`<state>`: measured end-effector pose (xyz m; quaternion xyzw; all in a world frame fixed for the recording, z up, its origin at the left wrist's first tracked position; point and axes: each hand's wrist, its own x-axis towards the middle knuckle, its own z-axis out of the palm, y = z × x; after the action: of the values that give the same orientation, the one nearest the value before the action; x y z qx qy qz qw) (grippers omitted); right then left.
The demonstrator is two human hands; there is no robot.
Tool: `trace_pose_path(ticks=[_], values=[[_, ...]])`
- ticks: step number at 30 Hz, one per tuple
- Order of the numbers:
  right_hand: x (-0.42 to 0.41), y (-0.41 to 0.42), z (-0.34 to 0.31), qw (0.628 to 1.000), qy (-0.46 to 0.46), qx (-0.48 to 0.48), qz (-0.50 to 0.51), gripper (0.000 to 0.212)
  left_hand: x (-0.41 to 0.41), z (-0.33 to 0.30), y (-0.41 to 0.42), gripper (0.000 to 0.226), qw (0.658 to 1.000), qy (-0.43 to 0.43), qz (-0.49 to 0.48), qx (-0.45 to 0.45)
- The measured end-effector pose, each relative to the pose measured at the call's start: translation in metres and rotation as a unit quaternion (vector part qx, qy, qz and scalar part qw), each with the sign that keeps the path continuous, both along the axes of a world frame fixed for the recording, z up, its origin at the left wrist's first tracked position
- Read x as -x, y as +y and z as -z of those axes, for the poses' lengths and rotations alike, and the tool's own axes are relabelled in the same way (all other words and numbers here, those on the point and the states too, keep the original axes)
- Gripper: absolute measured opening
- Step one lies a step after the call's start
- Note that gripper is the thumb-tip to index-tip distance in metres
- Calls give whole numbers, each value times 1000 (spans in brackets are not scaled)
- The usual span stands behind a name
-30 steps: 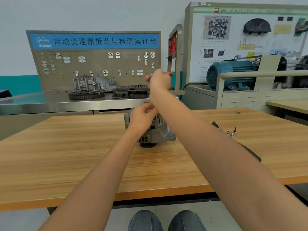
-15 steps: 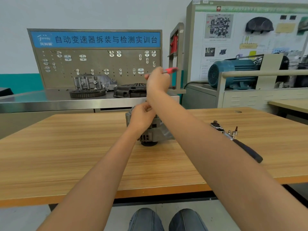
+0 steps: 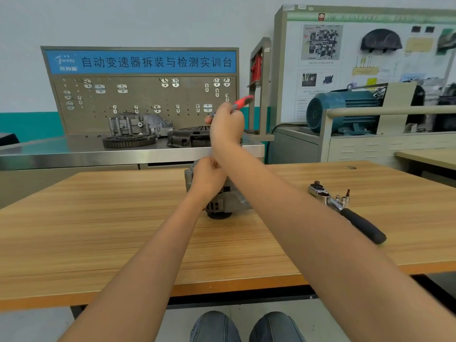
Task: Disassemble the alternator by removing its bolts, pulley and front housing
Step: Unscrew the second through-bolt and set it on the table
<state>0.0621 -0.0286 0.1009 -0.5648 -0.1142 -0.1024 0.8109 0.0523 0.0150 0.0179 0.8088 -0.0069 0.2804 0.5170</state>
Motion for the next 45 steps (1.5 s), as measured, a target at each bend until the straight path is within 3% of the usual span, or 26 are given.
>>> trace_pose_path(ticks=[2, 4, 7, 9, 11, 13, 15, 18, 20, 24, 26, 31, 33, 36, 40, 43, 45], values=[[-1, 2, 3, 996, -11, -52, 66, 21, -1, -1, -1, 31, 1000, 5, -11, -5], [-6, -5, -2, 996, 22, -68, 56, 22, 2, -1, -3, 36, 1000, -16, 1, 1], [-14, -21, -10, 992, 81, -18, -99, 23, 4, 1, -5, 16, 998, -34, 47, 5], [-18, -27, -11, 976, 83, 18, -198, 26, 4, 1, -4, 24, 997, -31, 64, 9], [-19, -28, -11, 970, 80, 33, -227, 26, 3, 1, -1, 18, 997, -31, 69, 14], [-14, -24, -10, 978, 77, 21, -192, 17, 3, 0, -1, 17, 997, -29, 66, 18], [-8, -15, -7, 996, 56, -12, -74, 16, 1, 0, -2, 22, 998, -32, 44, 21], [-8, -9, -3, 992, 31, -84, 85, 14, 0, -1, -6, 20, 999, -31, 7, 16], [-12, -15, -6, 995, 54, -66, 42, 18, 1, 0, -7, 22, 999, -38, 22, 12], [-19, -27, -12, 980, 79, 21, -181, 23, 1, 1, -2, 12, 997, -32, 71, 13], [-16, -22, -12, 983, 71, 22, -170, 17, 2, 0, 1, 12, 997, -29, 76, 3], [-7, -9, -3, 996, 31, -69, 54, 19, 0, 0, -2, 25, 1000, -16, 20, 17], [-8, -11, -3, 994, 24, -66, 89, 20, -2, 0, -4, 17, 1000, -19, 9, 21], [-10, -16, -11, 998, 59, 20, -28, 24, 1, 0, -4, 7, 998, -30, 45, 35], [-19, -26, -17, 968, 78, 93, -218, 32, 4, -1, 0, 12, 994, -23, 96, 41], [-18, -26, -15, 971, 82, 60, -216, 33, 3, 0, 1, 10, 994, -27, 98, 33], [-12, -17, -11, 992, 69, 26, -100, 28, 3, -1, 1, 12, 996, -32, 80, 33]])
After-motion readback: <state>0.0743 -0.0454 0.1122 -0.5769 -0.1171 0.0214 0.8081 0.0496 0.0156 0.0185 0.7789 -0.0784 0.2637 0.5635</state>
